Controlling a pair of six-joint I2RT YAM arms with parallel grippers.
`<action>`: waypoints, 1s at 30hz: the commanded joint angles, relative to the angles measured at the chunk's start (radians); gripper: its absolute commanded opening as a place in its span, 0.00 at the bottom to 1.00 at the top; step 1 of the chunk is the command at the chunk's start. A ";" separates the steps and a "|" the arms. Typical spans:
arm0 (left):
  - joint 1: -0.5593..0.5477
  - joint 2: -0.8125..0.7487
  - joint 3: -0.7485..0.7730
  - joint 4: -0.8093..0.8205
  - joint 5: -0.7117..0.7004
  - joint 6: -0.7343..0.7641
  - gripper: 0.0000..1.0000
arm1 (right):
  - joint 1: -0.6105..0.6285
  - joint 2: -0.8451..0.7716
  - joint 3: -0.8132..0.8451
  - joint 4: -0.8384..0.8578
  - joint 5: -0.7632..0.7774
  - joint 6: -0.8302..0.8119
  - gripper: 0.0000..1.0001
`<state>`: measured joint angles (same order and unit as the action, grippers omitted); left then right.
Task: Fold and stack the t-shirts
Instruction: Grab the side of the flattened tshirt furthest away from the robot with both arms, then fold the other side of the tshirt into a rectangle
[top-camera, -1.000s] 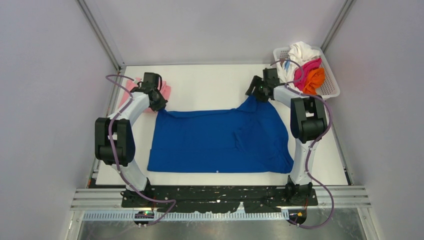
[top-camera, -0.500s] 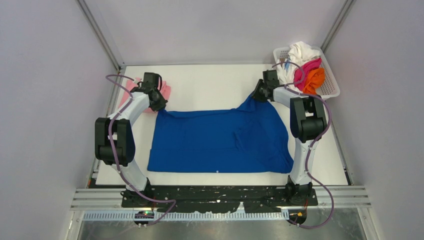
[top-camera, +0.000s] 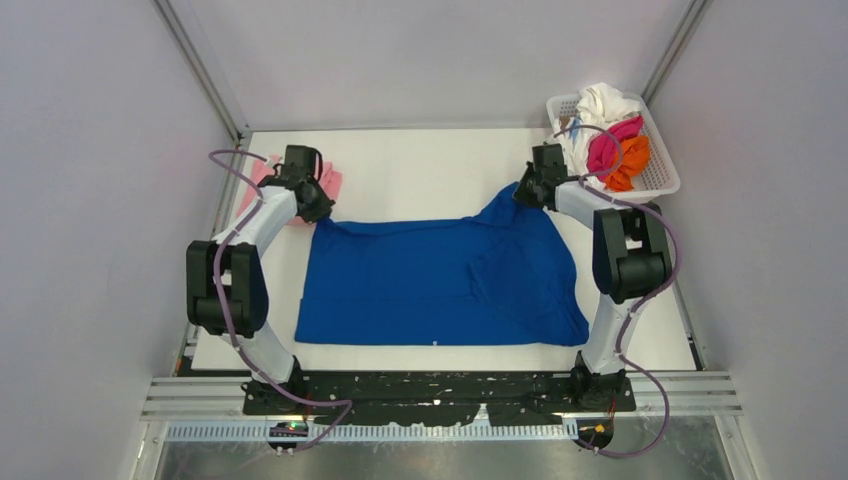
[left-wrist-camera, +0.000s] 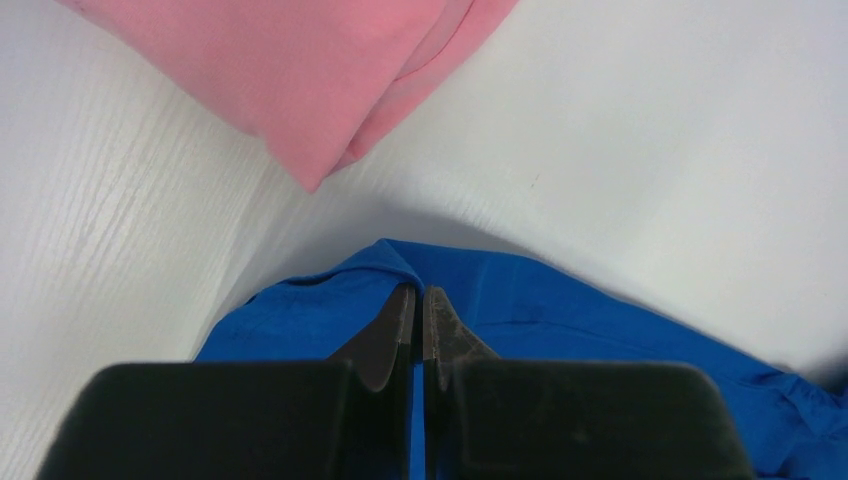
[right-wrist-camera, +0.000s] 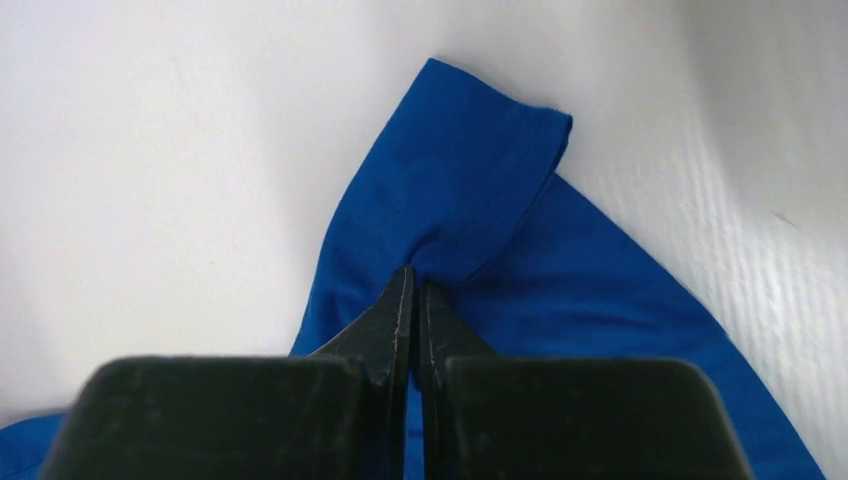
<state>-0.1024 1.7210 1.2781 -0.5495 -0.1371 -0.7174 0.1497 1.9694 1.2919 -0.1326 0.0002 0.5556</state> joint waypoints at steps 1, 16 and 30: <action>0.007 -0.101 -0.036 0.033 0.004 0.010 0.00 | 0.012 -0.210 -0.052 -0.031 0.104 -0.011 0.05; 0.007 -0.297 -0.261 0.087 0.031 0.000 0.00 | 0.171 -0.634 -0.285 -0.424 0.376 0.041 0.05; 0.007 -0.451 -0.352 0.002 -0.050 0.015 0.00 | 0.300 -0.909 -0.303 -0.828 0.484 0.095 0.05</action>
<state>-0.1024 1.3174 0.9310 -0.5251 -0.1387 -0.7204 0.3908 1.1004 0.9676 -0.7731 0.4099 0.6003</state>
